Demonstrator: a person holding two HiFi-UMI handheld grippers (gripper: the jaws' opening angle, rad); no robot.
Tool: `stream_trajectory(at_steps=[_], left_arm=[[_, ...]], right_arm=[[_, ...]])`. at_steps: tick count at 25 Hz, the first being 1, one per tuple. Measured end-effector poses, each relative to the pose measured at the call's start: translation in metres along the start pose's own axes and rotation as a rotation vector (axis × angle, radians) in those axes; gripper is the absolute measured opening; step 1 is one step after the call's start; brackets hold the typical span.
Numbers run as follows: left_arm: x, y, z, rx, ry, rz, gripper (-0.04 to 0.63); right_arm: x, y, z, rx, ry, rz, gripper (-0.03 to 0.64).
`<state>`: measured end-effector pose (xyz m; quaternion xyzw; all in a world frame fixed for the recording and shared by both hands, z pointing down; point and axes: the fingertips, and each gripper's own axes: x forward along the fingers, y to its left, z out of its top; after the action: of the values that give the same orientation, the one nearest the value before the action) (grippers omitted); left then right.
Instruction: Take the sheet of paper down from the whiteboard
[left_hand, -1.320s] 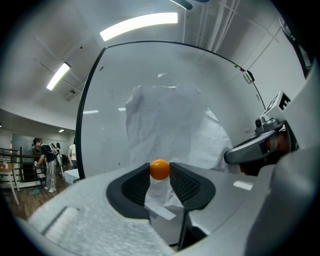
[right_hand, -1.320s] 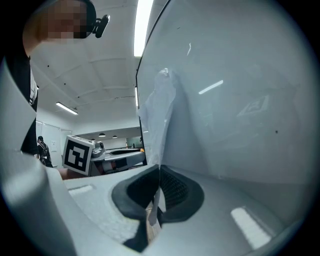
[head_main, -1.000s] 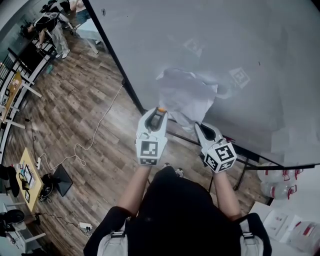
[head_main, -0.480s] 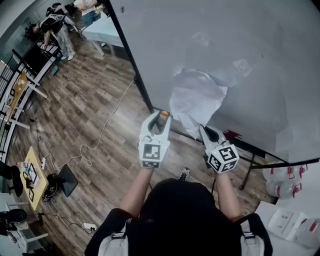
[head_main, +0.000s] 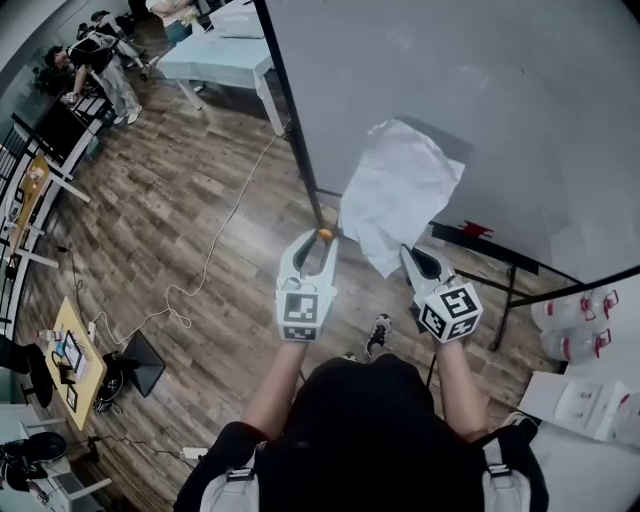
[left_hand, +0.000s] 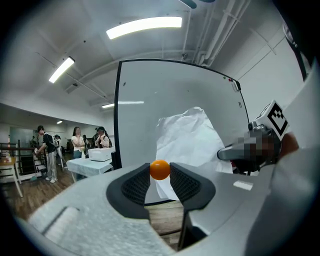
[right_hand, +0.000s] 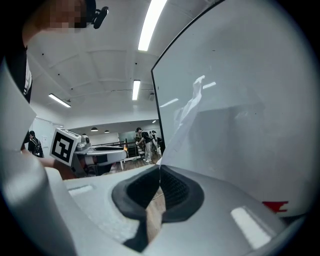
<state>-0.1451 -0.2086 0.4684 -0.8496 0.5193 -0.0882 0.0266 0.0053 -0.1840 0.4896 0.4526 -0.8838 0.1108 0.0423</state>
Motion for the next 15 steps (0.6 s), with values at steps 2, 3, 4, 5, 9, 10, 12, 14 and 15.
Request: stream_trajectory(at_steps=[2, 3, 4, 5, 9, 10, 12, 14, 15], left_arm=[[-0.017, 0.0, -0.003, -0.002, -0.001, -0.011, 0.133], [-0.024, -0.001, -0.004, 0.001, -0.004, -0.017, 0.133], [-0.031, -0.003, -0.005, 0.002, -0.008, -0.023, 0.133], [-0.037, -0.005, -0.006, 0.003, -0.011, -0.029, 0.133], [-0.059, -0.014, -0.013, -0.001, -0.016, -0.051, 0.133], [-0.064, -0.015, -0.014, -0.003, -0.017, -0.054, 0.133], [-0.071, -0.015, -0.016, -0.008, -0.02, -0.058, 0.133], [-0.075, -0.017, -0.018, -0.011, -0.023, -0.062, 0.133], [-0.076, -0.018, -0.02, -0.013, -0.025, -0.063, 0.134]], right_arm=[[-0.01, 0.017, -0.005, -0.015, 0.008, -0.013, 0.004], [-0.014, 0.023, -0.009, -0.021, 0.013, -0.019, 0.005], [-0.019, 0.029, -0.013, -0.024, 0.018, -0.024, 0.005], [-0.025, 0.034, -0.017, -0.025, 0.024, -0.03, 0.005], [-0.043, 0.051, -0.031, -0.033, 0.042, -0.047, 0.005], [-0.046, 0.054, -0.033, -0.038, 0.047, -0.049, 0.005], [-0.049, 0.06, -0.036, -0.054, 0.059, -0.051, 0.005], [-0.051, 0.064, -0.041, -0.075, 0.074, -0.051, 0.005], [-0.052, 0.064, -0.044, -0.083, 0.079, -0.05, 0.005]])
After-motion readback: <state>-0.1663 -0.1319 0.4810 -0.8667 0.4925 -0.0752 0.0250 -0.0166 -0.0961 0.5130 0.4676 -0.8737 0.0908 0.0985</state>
